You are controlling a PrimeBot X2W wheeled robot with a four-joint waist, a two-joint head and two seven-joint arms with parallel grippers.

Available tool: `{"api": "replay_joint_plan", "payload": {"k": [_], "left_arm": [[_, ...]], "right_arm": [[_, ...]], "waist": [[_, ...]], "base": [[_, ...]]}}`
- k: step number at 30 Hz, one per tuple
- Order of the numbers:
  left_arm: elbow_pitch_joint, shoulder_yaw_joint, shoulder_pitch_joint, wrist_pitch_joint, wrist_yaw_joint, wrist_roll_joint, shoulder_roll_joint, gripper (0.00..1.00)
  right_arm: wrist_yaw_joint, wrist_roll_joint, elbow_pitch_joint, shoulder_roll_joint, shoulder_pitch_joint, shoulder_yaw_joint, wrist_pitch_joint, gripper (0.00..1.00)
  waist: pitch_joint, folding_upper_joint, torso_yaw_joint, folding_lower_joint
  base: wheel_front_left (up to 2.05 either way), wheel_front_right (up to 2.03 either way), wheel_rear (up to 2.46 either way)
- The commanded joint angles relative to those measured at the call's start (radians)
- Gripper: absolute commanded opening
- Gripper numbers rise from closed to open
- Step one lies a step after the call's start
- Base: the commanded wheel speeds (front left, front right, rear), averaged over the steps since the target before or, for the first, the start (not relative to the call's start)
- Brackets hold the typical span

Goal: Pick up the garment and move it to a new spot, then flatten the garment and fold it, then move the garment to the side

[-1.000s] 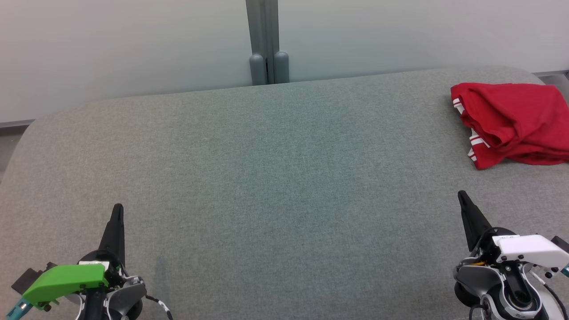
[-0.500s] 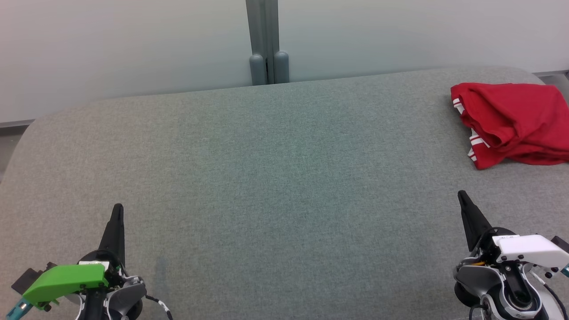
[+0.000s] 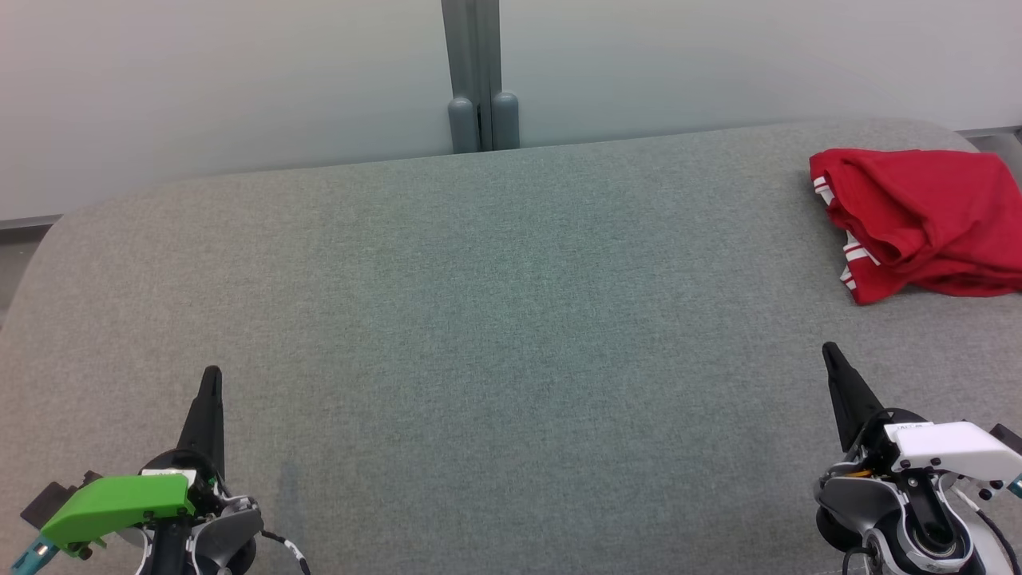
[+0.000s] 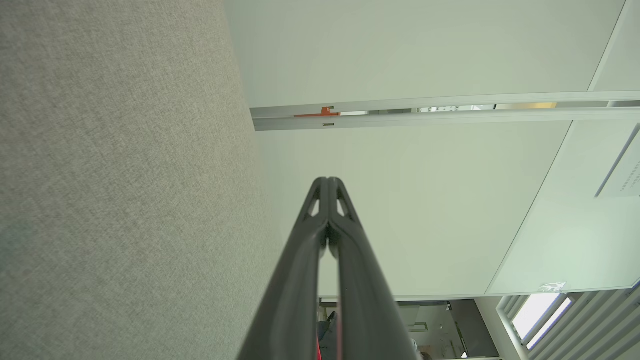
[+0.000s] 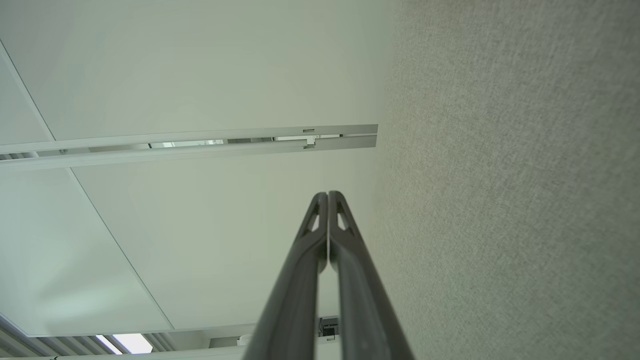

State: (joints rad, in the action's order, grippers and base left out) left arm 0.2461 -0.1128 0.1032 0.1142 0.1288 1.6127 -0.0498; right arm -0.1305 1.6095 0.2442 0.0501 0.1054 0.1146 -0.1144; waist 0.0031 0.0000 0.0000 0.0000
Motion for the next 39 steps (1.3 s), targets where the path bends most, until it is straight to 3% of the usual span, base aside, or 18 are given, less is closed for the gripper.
{"api": "replay_joint_plan", "payload": {"k": [1,39], "left_arm": [[-0.002,-0.003,0.011,0.003,0.004,0.001,-0.001,0.00],[-0.002,-0.002,0.011,0.003,0.004,0.001,-0.001,0.00]], "right_arm": [[0.000,0.005,0.001,0.000,0.007,0.002,-0.004,0.00],[0.000,0.005,0.001,0.000,0.007,0.002,-0.004,0.00]], "waist": [[0.000,0.0000,0.000,0.0000],[0.000,0.0000,0.000,0.0000]], "base": [[0.00,0.00,0.00],[0.00,0.00,0.00]]}}
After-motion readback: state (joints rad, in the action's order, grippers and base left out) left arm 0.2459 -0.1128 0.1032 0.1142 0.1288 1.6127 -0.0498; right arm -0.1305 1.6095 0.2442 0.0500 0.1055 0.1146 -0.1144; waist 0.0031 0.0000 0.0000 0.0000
